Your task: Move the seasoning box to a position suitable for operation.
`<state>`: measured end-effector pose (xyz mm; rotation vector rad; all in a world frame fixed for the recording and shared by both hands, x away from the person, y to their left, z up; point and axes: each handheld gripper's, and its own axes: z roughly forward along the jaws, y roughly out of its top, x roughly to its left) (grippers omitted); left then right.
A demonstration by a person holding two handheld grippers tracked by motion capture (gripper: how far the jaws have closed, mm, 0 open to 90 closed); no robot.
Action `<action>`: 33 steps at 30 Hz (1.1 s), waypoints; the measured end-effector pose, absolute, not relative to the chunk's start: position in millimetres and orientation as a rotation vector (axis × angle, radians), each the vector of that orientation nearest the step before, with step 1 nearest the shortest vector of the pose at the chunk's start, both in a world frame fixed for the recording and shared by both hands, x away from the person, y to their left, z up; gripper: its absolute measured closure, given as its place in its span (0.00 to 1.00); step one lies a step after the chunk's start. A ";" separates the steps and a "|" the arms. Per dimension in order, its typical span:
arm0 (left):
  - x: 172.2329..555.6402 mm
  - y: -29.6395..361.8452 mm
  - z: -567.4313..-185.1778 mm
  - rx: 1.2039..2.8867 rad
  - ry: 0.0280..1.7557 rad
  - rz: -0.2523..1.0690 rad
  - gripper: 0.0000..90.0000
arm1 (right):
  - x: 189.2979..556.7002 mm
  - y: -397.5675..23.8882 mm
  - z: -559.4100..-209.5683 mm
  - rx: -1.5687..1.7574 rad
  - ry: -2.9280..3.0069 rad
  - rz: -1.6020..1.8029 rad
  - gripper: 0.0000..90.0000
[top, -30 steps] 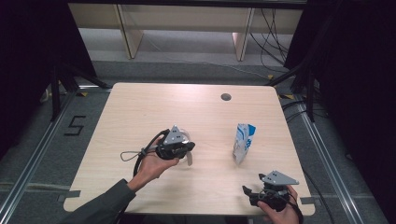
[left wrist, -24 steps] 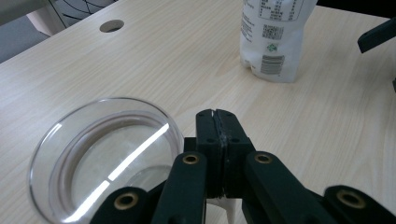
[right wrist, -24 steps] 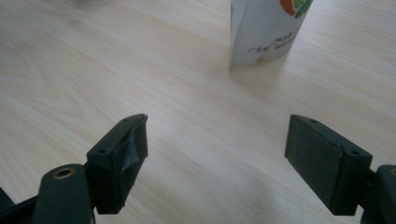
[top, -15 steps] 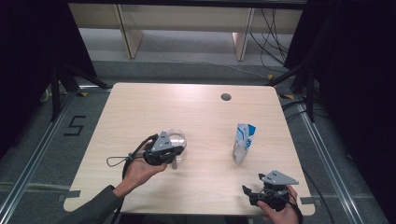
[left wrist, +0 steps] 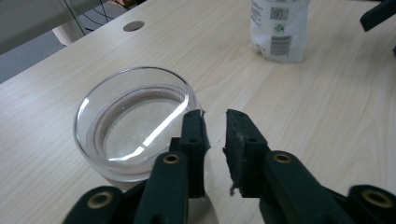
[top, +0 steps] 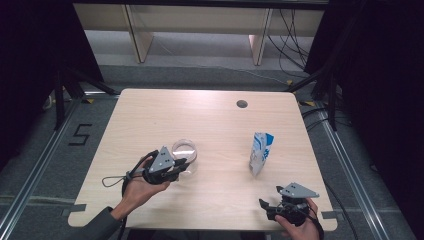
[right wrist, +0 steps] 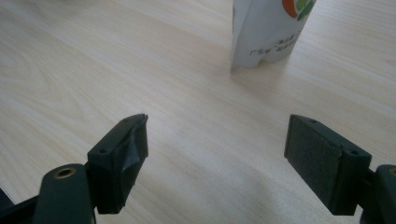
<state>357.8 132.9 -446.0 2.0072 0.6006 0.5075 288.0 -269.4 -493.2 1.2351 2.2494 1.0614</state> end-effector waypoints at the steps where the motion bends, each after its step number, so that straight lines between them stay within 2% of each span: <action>1: 354.5 134.7 -445.8 1.998 0.611 0.516 0.82 | 286.1 -267.5 -492.9 1.273 2.237 1.067 0.25; 3: 348.3 139.0 -445.9 1.973 0.622 0.543 0.75 | 287.1 -268.4 -493.2 1.237 2.249 1.059 0.25; 8: 340.8 151.1 -448.6 1.909 0.715 0.589 0.67 | 289.0 -269.1 -493.2 1.207 2.248 1.063 0.25; 12: 344.1 158.2 -457.2 1.919 0.794 0.560 0.56 | 287.2 -266.2 -492.4 1.239 2.255 1.069 0.25; 13: 345.7 159.2 -459.7 1.917 0.799 0.554 0.56 | 287.2 -266.2 -492.4 1.239 2.255 1.069 0.25; 18: 352.0 154.9 -469.3 1.927 0.878 0.481 0.39 | 289.4 -267.4 -492.9 1.206 2.259 1.062 0.25; 27: 364.4 145.8 -480.8 1.954 0.898 0.498 0.44 | 289.3 -266.9 -493.8 1.207 2.266 1.066 0.25; 30: 367.1 148.9 -480.1 1.984 0.887 0.516 0.48 | 289.7 -267.1 -493.5 1.200 2.255 1.066 0.25; 33: 367.9 148.4 -482.1 1.941 0.914 0.515 0.52 | 288.6 -265.3 -494.0 1.229 2.268 1.074 0.25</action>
